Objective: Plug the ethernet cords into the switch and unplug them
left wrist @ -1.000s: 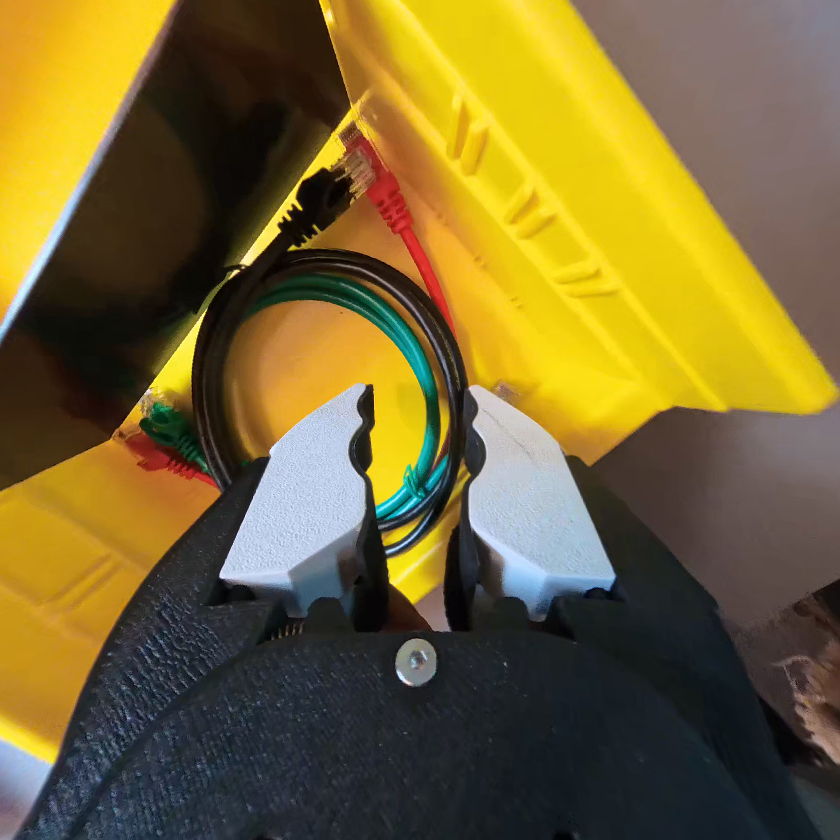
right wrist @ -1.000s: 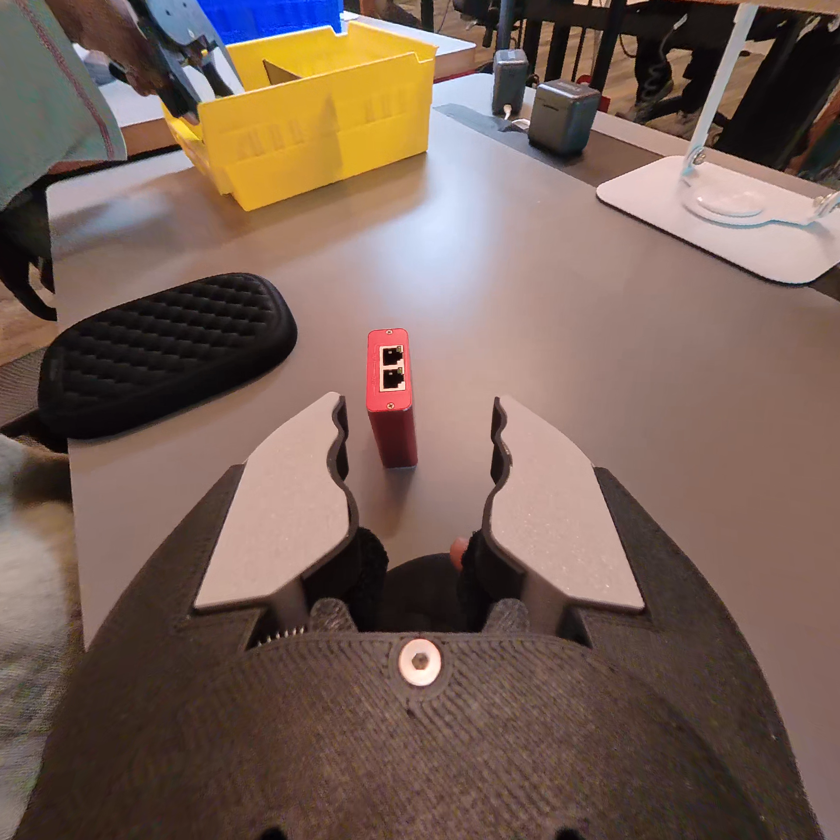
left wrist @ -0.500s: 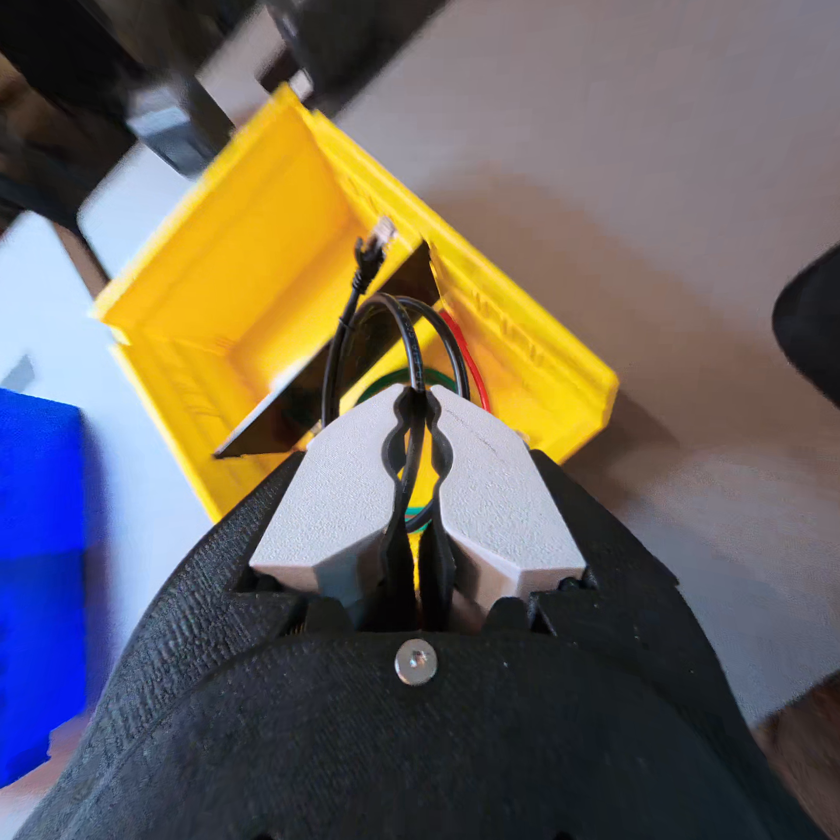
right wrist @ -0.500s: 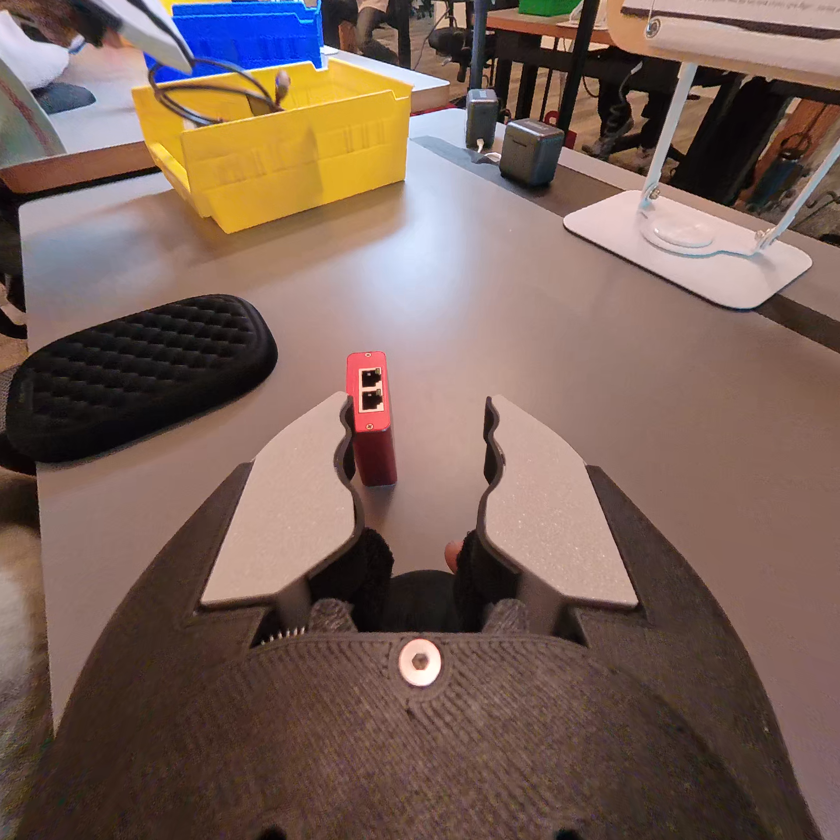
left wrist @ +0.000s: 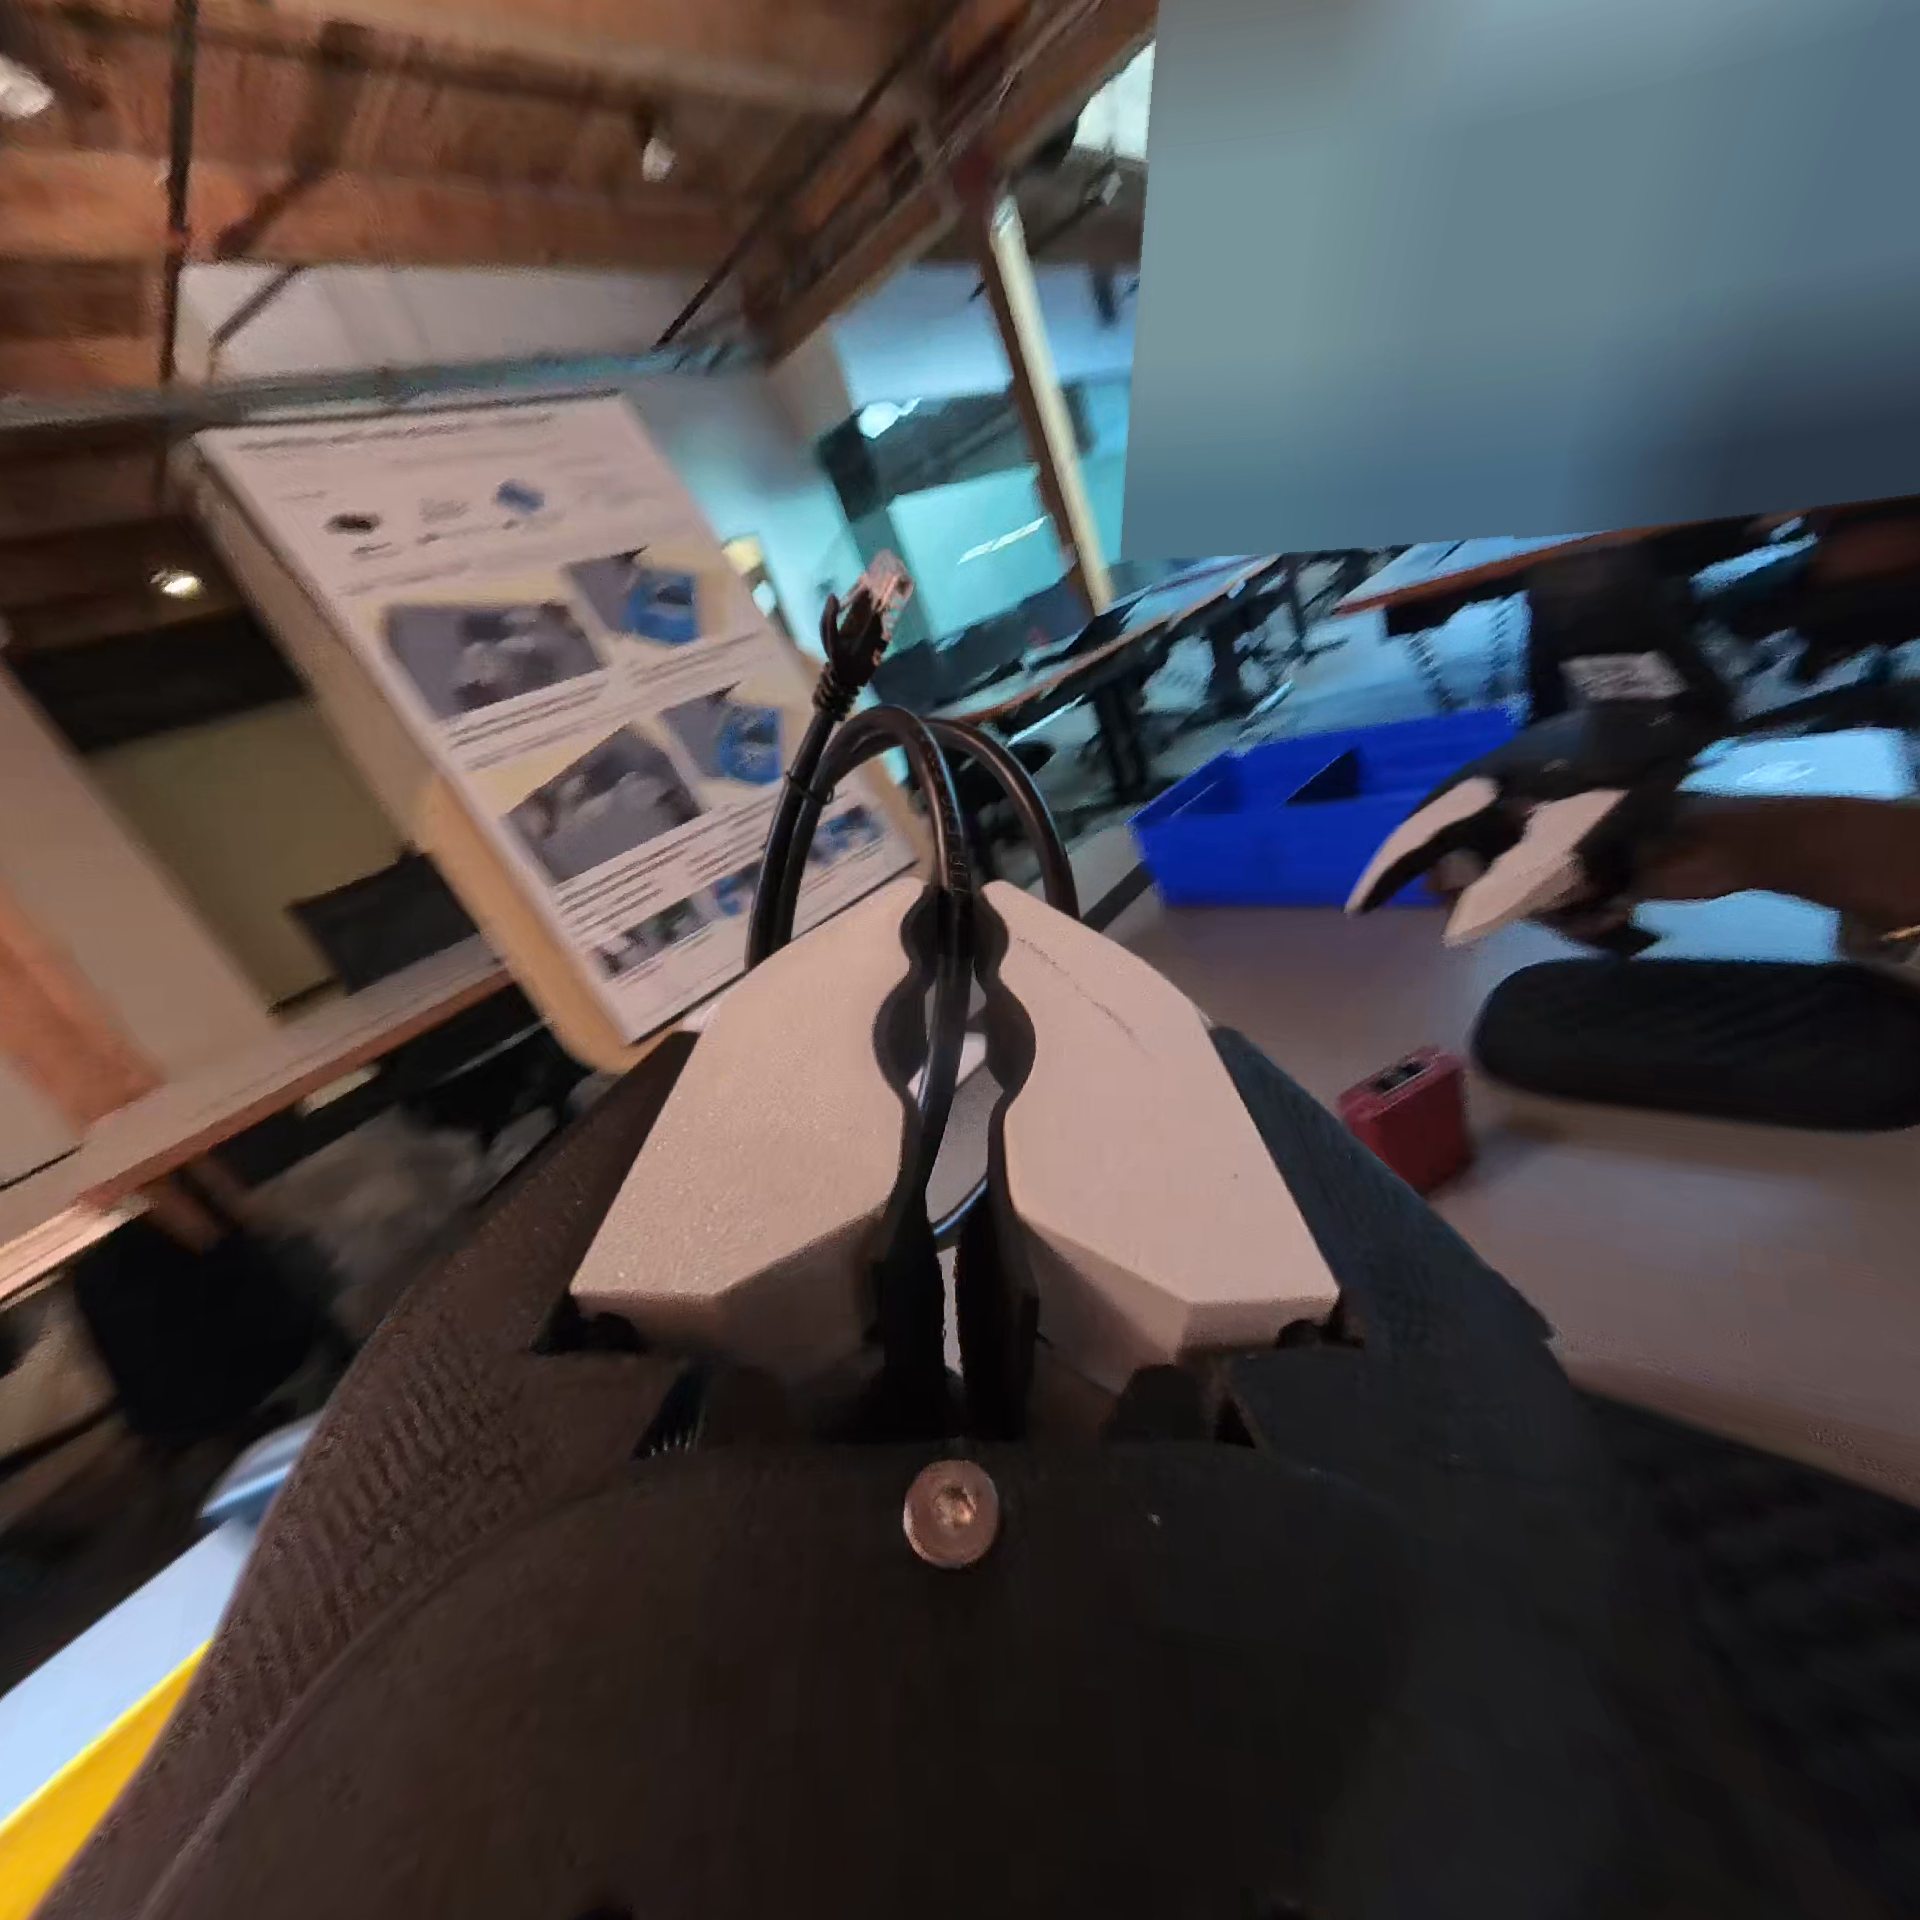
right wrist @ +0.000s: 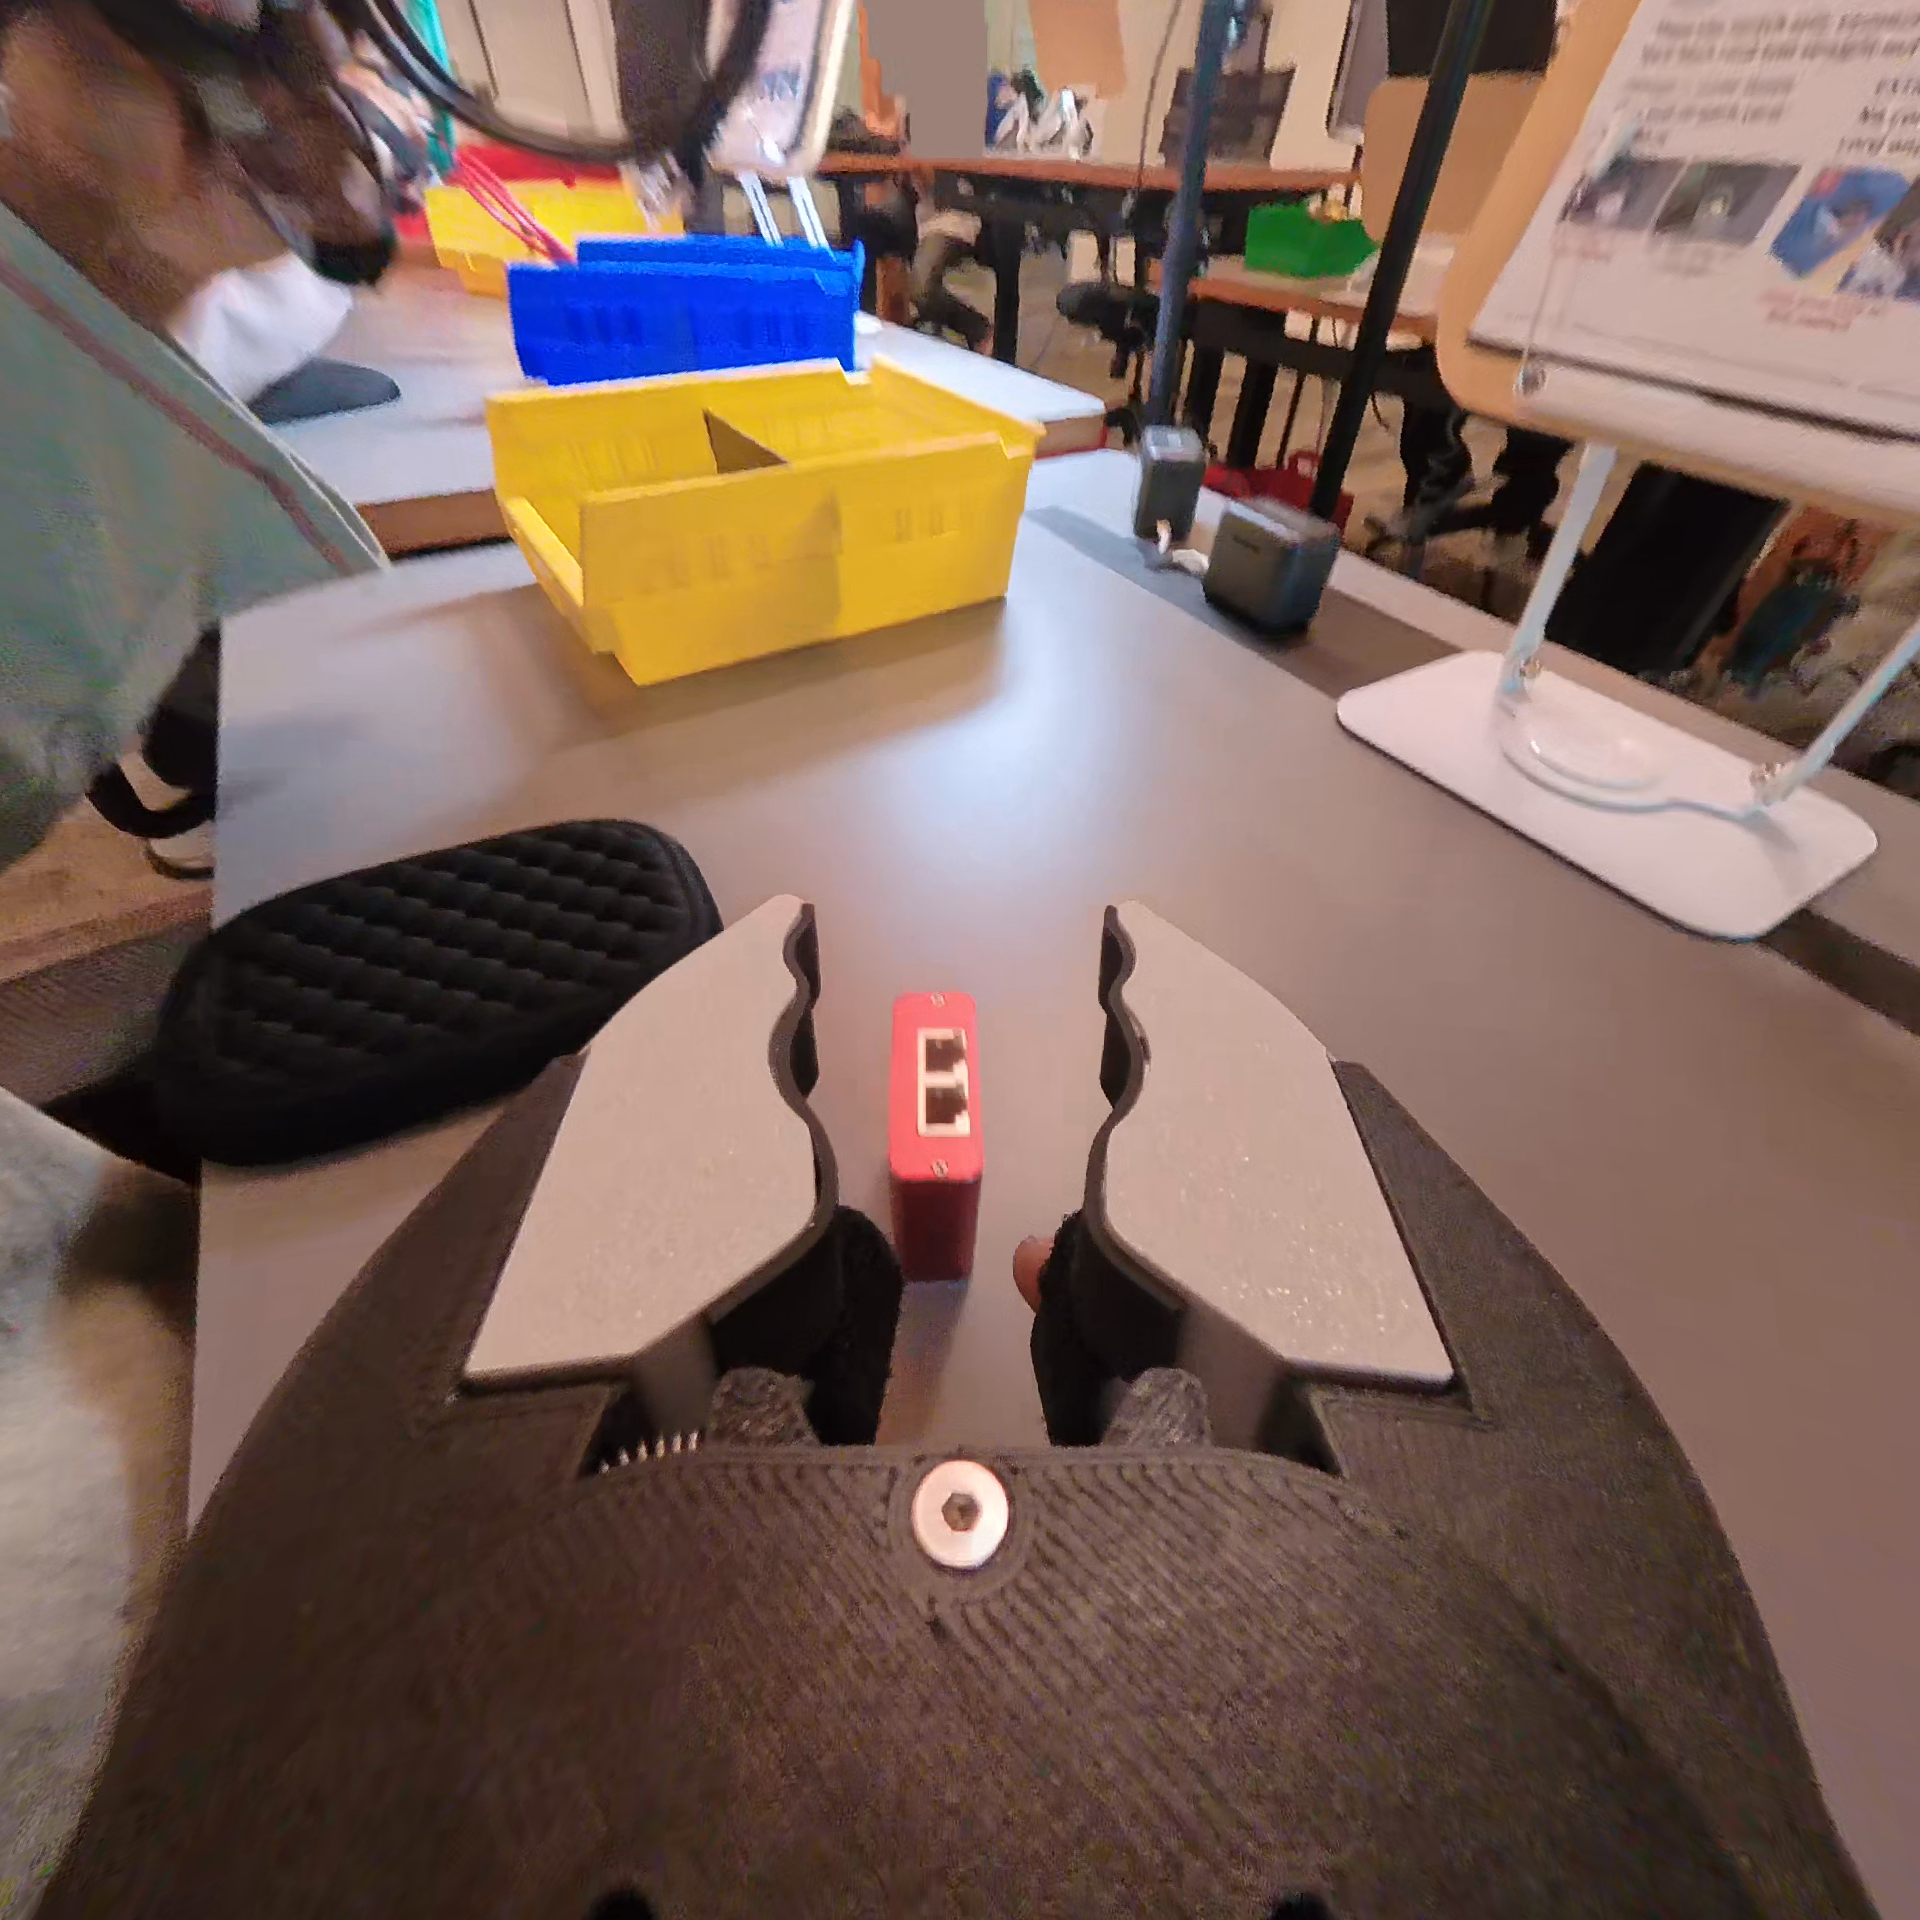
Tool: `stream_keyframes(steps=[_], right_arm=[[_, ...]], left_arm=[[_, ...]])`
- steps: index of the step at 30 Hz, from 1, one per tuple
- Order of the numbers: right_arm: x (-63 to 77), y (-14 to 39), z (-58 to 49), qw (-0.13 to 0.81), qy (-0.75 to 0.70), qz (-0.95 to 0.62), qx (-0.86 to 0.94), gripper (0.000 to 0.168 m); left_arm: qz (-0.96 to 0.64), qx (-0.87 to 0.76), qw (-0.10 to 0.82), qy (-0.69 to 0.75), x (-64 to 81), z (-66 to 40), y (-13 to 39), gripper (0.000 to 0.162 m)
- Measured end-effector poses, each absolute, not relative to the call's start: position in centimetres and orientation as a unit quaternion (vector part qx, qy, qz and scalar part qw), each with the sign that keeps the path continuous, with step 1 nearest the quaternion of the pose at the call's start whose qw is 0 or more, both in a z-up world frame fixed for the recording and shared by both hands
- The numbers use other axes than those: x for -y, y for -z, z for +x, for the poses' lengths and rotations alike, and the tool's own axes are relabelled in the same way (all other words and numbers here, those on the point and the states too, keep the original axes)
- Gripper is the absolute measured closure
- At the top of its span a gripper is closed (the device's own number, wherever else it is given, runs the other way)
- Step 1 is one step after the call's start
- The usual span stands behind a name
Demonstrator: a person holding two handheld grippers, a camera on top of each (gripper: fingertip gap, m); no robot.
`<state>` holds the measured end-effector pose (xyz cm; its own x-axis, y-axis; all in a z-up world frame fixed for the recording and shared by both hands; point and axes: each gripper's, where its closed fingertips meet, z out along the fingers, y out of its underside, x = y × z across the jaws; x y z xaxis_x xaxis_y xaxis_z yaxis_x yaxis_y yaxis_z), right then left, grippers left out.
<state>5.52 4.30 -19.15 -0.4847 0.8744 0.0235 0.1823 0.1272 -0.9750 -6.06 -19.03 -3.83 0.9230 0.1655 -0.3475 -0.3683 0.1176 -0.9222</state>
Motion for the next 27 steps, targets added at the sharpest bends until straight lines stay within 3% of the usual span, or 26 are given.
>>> stream_keyframes(steps=[5,9,12,20,27], right_arm=[[-1.8,14.8,5.5,0.334,-0.607,-0.329,0.642,0.123],[-0.7,10.8,5.9,0.350,-0.668,-0.259,0.604,0.137],[0.3,8.7,6.8,0.352,-0.707,-0.189,0.584,0.138],[3.5,8.2,9.9,0.276,-0.772,-0.062,0.570,0.140],[4.6,9.5,9.4,0.260,-0.761,-0.070,0.590,0.141]], left_arm=[[-0.591,-0.119,0.797,-0.038,14.6,-0.2,5.7,0.156],[-0.579,-0.161,0.798,0.040,11.9,3.5,8.7,0.156],[-0.564,-0.188,0.797,0.107,11.1,5.9,10.3,0.156],[-0.536,-0.186,0.805,0.171,11.1,7.1,11.0,0.156],[-0.544,-0.201,0.793,0.187,10.9,7.7,11.6,0.155]])
